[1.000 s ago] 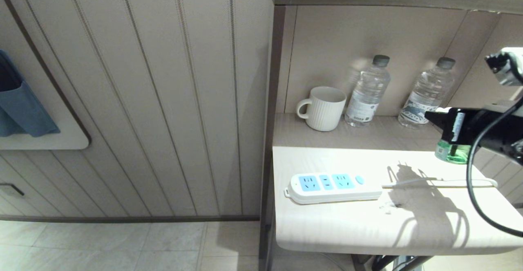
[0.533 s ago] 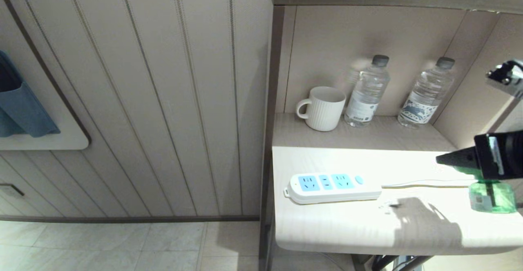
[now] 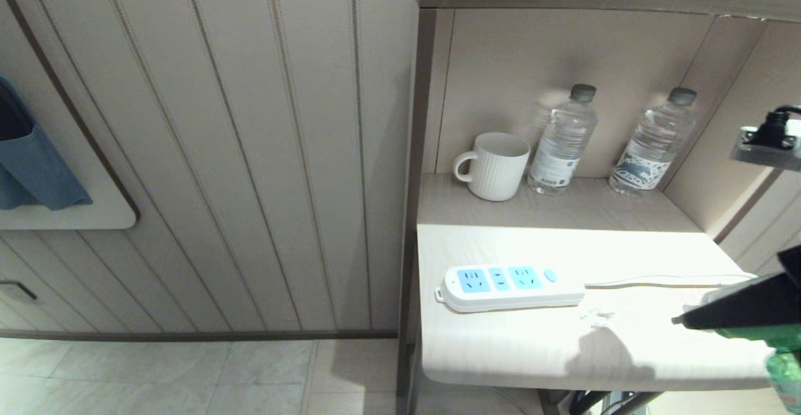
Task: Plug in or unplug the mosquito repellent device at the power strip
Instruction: Pick up the mosquito repellent liquid
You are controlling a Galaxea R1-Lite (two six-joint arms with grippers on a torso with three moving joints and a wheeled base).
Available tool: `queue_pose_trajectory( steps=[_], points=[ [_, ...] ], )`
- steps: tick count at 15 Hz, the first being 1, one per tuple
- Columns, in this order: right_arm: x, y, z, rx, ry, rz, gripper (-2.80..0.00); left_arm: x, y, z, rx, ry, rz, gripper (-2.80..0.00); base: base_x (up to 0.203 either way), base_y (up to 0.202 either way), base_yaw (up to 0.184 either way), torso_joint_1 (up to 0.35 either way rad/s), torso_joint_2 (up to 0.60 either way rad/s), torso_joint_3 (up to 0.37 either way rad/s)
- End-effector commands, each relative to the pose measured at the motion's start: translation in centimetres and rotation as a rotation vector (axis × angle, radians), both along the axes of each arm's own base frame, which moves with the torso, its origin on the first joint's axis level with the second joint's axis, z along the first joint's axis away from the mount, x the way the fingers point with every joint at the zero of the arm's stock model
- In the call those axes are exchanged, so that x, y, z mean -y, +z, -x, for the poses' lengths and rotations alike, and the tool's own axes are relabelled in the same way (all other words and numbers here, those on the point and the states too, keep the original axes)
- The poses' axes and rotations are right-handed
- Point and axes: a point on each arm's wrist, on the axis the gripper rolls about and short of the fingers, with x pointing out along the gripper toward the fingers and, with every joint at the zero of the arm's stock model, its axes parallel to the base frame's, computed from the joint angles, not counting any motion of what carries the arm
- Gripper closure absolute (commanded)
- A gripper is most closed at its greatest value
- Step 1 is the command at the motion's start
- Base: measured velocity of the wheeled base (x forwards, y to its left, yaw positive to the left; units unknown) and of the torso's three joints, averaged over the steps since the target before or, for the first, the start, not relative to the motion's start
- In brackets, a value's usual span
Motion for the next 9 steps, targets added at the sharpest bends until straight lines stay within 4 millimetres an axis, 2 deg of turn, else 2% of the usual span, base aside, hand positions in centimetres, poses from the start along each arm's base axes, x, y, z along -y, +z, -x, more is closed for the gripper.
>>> queue_pose_trajectory(
  steps=[1,3,6,9],
  points=[
    [-0.5,0.4,-0.9,-0.130,0.071,0.037,0.00,0.0,0.0,0.0,-0.002,0.000,0.000,0.00,0.000,0.000,0.000,0.000,0.00,0.000],
    [-0.7,0.7,-1.2,-0.203,0.141,0.077,0.00,0.0,0.0,0.0,-0.002,0.000,0.000,0.00,0.000,0.000,0.000,0.000,0.00,0.000],
    [-1.5,1.0,-3.2,-0.156,0.247,0.115,0.00,0.0,0.0,0.0,-0.002,0.000,0.000,0.00,0.000,0.000,0.000,0.000,0.00,0.000],
    [-1.7,0.5,-3.9,-0.160,0.219,0.192,0.00,0.0,0.0,0.0,-0.002,0.000,0.000,0.00,0.000,0.000,0.000,0.000,0.00,0.000]
  ],
)
